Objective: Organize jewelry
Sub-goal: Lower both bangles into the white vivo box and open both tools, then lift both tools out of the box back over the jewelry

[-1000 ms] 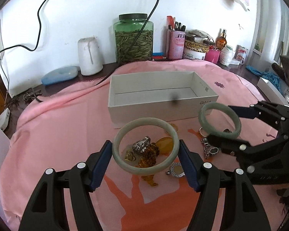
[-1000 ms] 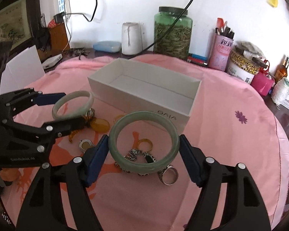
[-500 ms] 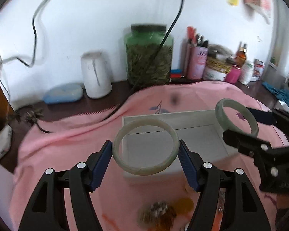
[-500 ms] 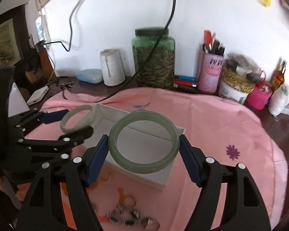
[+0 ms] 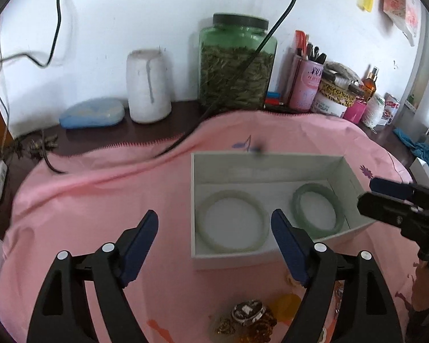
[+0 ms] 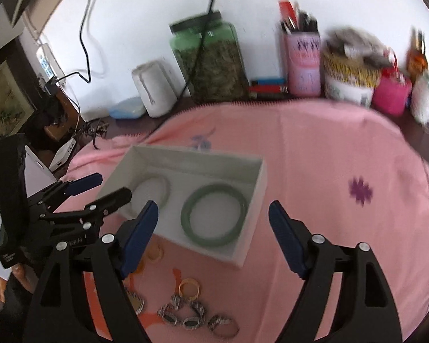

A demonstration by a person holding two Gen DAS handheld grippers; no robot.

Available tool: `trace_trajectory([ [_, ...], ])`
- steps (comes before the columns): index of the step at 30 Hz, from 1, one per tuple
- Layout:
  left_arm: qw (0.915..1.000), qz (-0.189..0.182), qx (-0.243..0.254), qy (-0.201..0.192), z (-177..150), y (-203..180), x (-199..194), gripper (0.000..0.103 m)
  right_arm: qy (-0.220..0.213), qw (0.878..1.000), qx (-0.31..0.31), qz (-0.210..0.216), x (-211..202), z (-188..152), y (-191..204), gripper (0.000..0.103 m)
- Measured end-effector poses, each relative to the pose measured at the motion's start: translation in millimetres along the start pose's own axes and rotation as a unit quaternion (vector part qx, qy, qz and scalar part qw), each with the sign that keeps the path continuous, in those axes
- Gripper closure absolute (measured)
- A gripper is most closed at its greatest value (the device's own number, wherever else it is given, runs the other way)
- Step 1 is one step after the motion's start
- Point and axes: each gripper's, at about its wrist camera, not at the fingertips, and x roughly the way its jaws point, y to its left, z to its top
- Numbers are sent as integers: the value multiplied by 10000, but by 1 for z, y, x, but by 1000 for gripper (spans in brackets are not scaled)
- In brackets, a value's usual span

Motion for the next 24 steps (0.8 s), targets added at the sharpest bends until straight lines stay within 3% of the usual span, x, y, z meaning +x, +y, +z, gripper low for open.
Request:
trace_trajectory([
  [6, 9992, -360, -133, 87, -4, 2, 2, 23, 344, 9988, 152, 320, 12, -21, 3, 28],
  [8, 9976, -641, -195, 150, -7, -1, 0, 23, 325, 9994, -17, 147, 17, -24, 10, 26],
  [18, 9983, -533, -207, 118, -11, -11, -9, 22, 260, 9993, -208, 194, 17, -23, 6, 27],
  [23, 9998, 45, -148, -113, -15, -5, -36, 20, -41, 9997, -169, -199, -9, -17, 6, 27],
  [24, 9998, 88, -111, -119, -20, -4, -40, 16, -54, 9997, -131, -220, -14, -17, 6, 27],
])
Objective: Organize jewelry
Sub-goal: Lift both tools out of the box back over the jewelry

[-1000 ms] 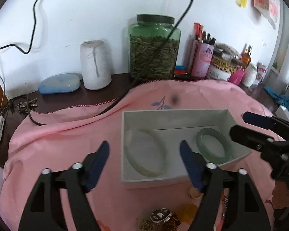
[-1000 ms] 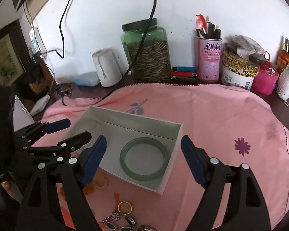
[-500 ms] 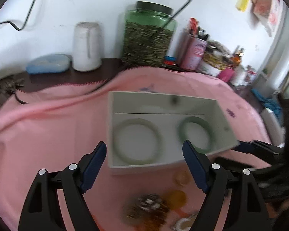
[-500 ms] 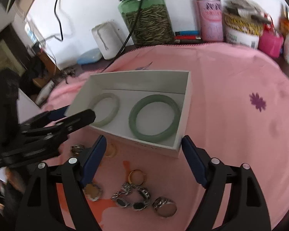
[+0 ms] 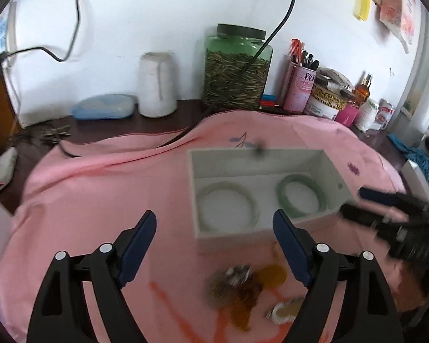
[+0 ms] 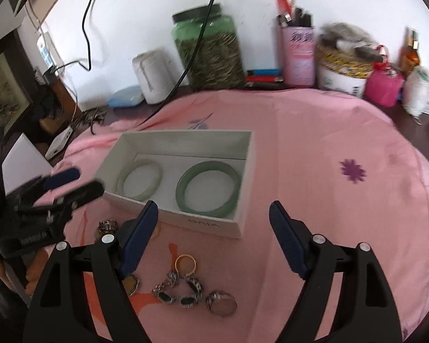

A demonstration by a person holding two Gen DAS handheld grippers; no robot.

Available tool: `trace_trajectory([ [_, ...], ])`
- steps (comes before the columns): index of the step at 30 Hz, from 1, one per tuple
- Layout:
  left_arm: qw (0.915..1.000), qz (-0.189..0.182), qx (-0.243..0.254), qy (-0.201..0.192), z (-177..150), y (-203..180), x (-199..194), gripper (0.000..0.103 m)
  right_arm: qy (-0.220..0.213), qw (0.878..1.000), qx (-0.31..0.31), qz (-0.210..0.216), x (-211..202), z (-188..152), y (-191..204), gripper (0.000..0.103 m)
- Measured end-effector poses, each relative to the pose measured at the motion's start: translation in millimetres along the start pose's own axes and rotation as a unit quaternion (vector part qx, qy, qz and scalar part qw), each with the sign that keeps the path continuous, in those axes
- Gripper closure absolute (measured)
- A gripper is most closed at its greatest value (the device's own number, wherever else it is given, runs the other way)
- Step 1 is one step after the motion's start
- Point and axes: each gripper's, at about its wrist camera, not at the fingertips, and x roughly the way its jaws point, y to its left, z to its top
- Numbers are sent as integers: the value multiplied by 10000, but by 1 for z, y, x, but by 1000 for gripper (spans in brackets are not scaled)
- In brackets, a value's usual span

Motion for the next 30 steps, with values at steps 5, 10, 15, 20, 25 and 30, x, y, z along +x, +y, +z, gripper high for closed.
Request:
trace_trajectory([
  [5, 9980, 506, 351, 171, -35, 2, -6, 12, -20, 9998, 202, -70, -18, -23, -4, 26],
  [10, 9987, 431, 36, 279, -36, 22, 1, 12, 42, 9991, 422, -57, -13, -40, -19, 19],
  [15, 9977, 334, 382, 454, -43, 15, 12, 12, 145, 9987, 237, -436, -4, -39, -20, 19],
  [20, 9937, -95, 939, 603, -55, -10, 13, 12, 319, 9971, -56, -687, 4, -44, -13, 19],
  [25, 9841, -478, 1616, 563, -72, -38, -1, 12, 432, 9977, -242, -458, 5, -49, -2, 19],
  [30, 9942, -76, 1004, 369, -60, -14, -1, 12, 318, 9991, -171, -203, -5, -47, -1, 33],
])
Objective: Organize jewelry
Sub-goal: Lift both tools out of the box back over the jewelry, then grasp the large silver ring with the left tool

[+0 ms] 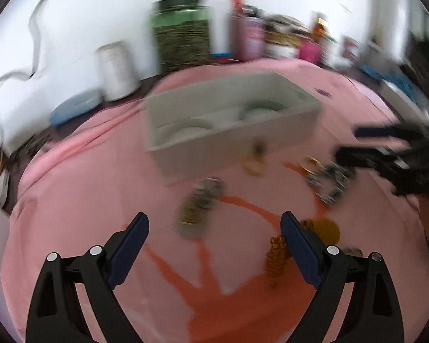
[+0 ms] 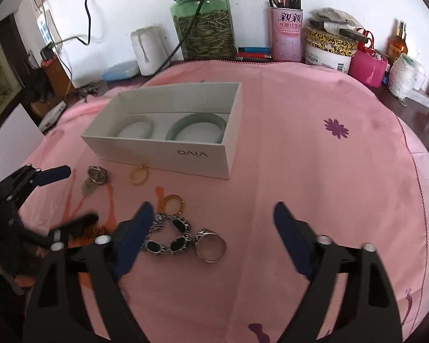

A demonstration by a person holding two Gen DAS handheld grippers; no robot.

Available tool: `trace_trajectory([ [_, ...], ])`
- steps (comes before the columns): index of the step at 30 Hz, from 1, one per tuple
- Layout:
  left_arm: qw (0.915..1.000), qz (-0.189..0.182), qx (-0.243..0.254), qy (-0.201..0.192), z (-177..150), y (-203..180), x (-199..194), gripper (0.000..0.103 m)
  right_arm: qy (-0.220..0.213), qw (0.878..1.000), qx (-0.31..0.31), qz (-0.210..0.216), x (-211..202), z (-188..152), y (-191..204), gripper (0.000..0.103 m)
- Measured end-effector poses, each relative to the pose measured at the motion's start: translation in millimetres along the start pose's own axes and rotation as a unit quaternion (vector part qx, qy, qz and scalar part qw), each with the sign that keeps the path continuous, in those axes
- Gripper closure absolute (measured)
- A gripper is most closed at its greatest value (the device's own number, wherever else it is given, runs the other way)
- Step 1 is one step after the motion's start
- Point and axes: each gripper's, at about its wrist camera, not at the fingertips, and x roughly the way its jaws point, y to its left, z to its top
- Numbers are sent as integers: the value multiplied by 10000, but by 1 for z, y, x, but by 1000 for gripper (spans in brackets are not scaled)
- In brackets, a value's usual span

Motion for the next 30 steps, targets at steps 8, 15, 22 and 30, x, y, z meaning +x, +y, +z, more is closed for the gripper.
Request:
trace_trajectory([
  [8, 9961, -209, -862, -10, 8, 36, -5, 12, 336, 9985, -145, 405, 8, -5, 13, 72],
  [15, 9944, 124, -1042, -101, 19, 38, 2, 11, 174, 9952, -527, 807, -6, -6, 38, 72],
  [22, 9883, 289, -1492, 95, 18, 60, 13, 11, 306, 9968, 51, 733, -2, -2, 11, 71],
  [30, 9852, -64, -1709, 89, 13, 71, 11, 11, 287, 9971, 153, 692, -3, -3, 5, 70],
])
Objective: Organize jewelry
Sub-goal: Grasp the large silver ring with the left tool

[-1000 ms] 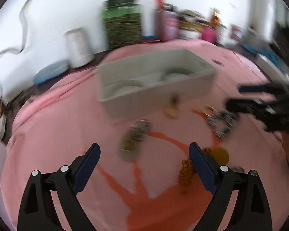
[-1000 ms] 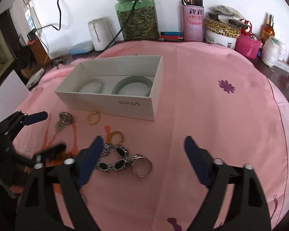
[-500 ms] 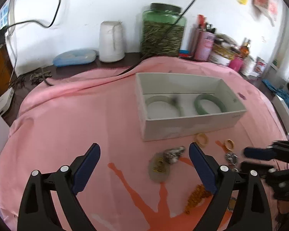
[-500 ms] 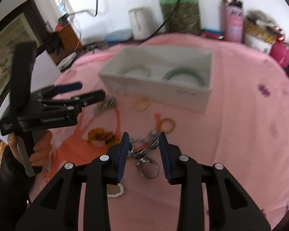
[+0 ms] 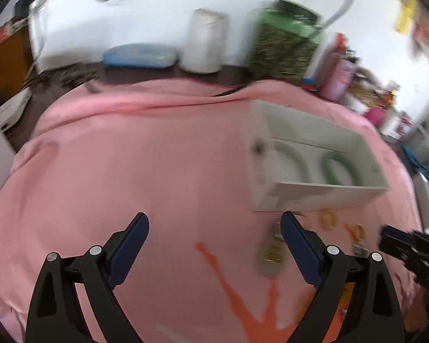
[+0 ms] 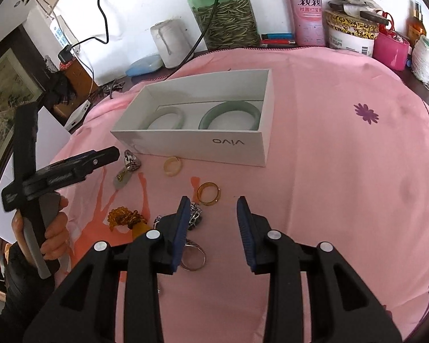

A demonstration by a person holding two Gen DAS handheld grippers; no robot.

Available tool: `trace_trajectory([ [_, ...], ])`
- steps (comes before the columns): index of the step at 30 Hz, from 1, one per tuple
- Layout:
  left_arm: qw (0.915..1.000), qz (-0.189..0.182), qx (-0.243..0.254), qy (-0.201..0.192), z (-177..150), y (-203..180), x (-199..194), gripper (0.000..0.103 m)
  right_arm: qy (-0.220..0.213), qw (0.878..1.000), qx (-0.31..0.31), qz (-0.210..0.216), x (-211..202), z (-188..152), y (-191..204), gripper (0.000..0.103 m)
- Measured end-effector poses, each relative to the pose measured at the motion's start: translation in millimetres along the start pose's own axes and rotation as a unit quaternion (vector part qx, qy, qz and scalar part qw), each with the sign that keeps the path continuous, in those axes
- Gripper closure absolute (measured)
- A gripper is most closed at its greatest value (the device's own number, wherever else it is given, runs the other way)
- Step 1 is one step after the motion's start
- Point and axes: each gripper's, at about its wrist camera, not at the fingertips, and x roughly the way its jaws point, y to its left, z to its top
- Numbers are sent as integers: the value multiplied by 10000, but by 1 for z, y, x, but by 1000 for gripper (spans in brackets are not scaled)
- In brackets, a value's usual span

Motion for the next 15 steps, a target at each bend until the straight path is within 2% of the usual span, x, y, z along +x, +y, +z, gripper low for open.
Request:
trace_trajectory([
  [5, 9972, -134, 711, -162, -7, -40, -3, 12, -29, 10000, 57, 42, -1, 3, 2, 66],
  [6, 9972, -142, 720, -129, -7, -45, -1, 19, -31, 10000, 70, 58, -1, 3, 1, 66],
  [7, 9972, -166, 729, -39, -6, -50, 5, 33, -37, 9999, 94, 67, -1, 3, 0, 66],
  [9, 9971, -165, 727, 178, -5, -53, 18, 51, -38, 9998, 155, 83, -2, 3, -3, 66],
  [12, 9968, -105, 772, 149, -7, -51, 19, 55, -2, 9996, 233, 138, -2, 2, -6, 66],
  [15, 9969, -284, 711, 199, -8, -49, 19, 78, 41, 9995, 269, 159, -1, 1, -7, 66],
])
